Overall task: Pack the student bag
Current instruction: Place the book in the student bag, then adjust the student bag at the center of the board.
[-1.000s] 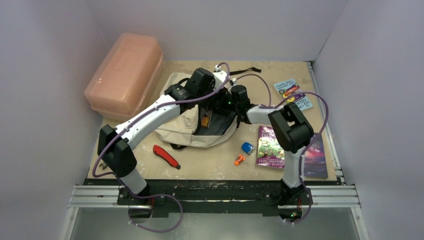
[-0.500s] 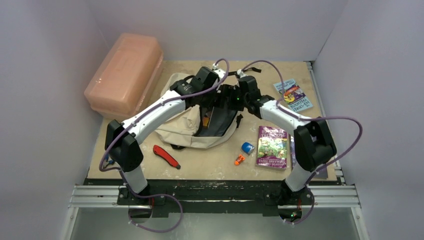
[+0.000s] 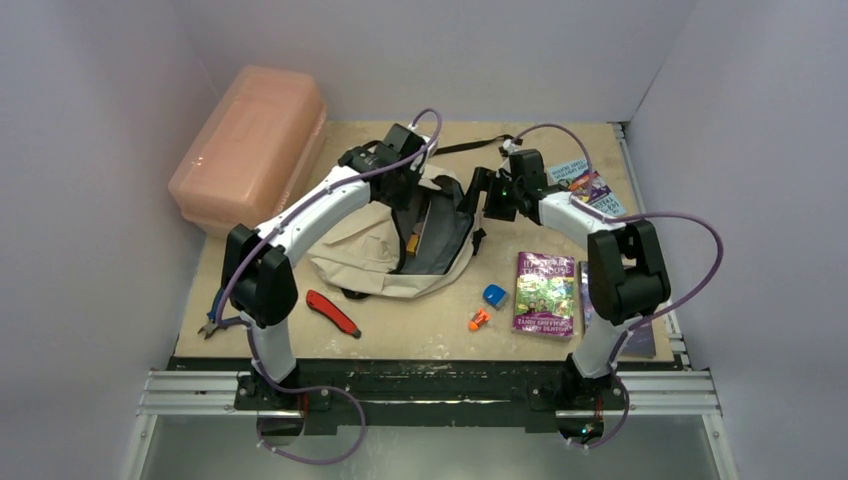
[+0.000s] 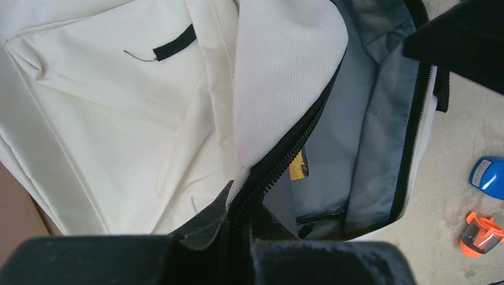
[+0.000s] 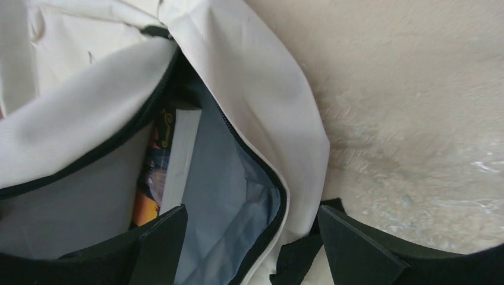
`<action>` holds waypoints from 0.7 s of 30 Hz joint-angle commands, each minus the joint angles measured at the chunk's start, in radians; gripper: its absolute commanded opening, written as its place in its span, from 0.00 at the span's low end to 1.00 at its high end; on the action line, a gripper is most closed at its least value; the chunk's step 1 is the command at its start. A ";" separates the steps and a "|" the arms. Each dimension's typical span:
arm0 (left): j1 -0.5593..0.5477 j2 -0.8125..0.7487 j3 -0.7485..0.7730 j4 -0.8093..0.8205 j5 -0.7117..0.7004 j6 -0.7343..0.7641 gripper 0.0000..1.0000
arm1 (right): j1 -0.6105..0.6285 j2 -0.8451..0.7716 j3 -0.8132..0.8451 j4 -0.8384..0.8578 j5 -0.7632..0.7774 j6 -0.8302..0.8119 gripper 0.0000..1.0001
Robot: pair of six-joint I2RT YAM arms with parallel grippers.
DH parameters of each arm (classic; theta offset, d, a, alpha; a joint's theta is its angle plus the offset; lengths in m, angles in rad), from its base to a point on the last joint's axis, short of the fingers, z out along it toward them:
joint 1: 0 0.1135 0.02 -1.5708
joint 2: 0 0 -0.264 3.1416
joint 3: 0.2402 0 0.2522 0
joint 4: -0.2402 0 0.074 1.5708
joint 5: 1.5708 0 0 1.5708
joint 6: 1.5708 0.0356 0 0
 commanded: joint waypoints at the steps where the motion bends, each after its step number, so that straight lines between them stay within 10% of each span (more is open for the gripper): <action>1: -0.031 0.000 0.026 -0.011 0.036 -0.016 0.00 | 0.012 0.052 -0.012 0.078 -0.047 -0.017 0.83; 10: -0.071 0.090 -0.023 0.017 0.051 -0.067 0.00 | 0.104 0.021 -0.180 0.276 0.105 0.174 0.69; 17: -0.059 0.403 0.178 -0.168 -0.060 -0.069 0.00 | 0.111 -0.059 -0.305 0.406 0.079 0.296 0.18; 21: -0.025 0.482 0.284 -0.190 -0.067 -0.054 0.00 | 0.128 -0.118 -0.423 0.548 0.072 0.434 0.13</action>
